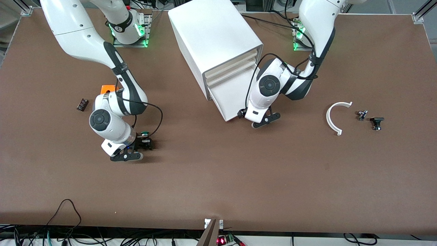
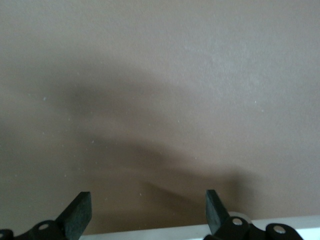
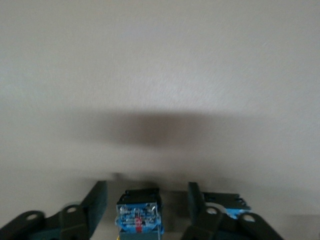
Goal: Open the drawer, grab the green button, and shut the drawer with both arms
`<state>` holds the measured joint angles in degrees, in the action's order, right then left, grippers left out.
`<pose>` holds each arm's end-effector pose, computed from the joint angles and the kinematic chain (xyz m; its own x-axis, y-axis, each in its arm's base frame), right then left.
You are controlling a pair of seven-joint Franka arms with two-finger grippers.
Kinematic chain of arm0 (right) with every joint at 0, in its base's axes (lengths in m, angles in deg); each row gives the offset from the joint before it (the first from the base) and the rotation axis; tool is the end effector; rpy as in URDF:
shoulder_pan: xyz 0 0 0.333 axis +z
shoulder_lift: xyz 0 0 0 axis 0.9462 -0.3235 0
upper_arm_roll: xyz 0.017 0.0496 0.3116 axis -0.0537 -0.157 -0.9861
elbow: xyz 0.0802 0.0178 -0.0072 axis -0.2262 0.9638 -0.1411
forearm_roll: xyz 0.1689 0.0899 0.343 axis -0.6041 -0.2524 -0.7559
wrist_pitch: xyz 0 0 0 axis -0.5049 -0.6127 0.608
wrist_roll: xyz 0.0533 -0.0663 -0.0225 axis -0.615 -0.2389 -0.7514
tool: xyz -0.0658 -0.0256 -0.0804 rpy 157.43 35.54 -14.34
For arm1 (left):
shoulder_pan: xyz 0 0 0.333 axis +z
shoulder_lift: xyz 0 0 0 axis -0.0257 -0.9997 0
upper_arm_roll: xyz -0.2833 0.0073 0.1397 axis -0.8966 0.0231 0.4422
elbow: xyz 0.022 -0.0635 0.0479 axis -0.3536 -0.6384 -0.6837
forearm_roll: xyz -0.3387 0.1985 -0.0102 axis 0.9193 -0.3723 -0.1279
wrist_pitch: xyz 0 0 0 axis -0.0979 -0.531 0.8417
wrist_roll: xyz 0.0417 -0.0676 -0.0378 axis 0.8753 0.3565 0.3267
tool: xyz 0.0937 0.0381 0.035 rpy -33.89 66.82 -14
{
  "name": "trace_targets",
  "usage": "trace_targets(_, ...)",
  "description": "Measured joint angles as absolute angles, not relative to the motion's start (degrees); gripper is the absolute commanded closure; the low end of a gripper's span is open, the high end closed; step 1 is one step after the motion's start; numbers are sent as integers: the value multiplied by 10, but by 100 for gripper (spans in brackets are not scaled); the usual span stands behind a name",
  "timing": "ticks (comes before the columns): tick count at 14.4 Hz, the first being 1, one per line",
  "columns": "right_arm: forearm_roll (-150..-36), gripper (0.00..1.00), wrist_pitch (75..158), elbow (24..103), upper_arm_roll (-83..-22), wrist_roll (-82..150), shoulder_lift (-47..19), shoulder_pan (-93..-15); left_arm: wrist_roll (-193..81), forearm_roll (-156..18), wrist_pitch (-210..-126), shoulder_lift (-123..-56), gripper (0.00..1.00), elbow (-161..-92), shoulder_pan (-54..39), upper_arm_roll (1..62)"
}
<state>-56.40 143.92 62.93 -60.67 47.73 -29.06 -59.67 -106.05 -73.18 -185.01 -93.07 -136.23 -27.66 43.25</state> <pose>0.6649 0.1607 0.2090 0.9927 0.0660 0.1014 0.0713 -0.9962 -0.0493 0.5082 -0.3613 0.2247 0.8944 0.4254 -0.1380 0.4294 -0.9031 -0.0012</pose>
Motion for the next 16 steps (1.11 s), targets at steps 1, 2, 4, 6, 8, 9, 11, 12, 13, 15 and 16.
trace_targets(1,-564,0,1437,626,-606,478,-282,-600,-1068,-732,-1850,-930,0,-1366,-276,427)
trace_targets(2,-564,0,1428,623,-605,478,-270,-604,-1078,-732,-1850,-929,0,-1370,-276,418)
trace_targets(4,-564,0,1398,622,-595,479,-238,-612,-1104,-732,-1850,-928,0,-1378,-277,392)
trace_targets(6,-564,0,1362,622,-578,478,-204,-620,-1128,-732,-1850,-928,0,-1386,-277,363)
trace_targets(8,-564,0,1311,622,-565,475,-168,-623,-1150,-732,-1850,-928,0,-1389,-277,338)
trace_targets(9,-564,0,1285,623,-559,473,-149,-623,-1159,-732,-1850,-927,0,-1390,-277,330)
trace_targets(11,-564,0,1228,623,-552,472,-107,-623,-1166,-732,-1847,-927,0,-1391,-277,318)
trace_targets(12,-564,0,1200,624,-551,472,-85,-623,-1166,-732,-1845,-927,0,-1392,-277,313)
trace_targets(13,-564,0,1175,626,-550,472,-63,-623,-1167,-732,-1842,-927,0,-1392,-276,309)
trace_targets(15,-564,0,1125,631,-547,472,-21,-623,-1167,-732,-1828,-926,0,-1392,-276,300)
trace_targets(16,-564,0,1099,632,-545,472,-2,-623,-1168,-732,-1824,-926,0,-1392,-276,295)
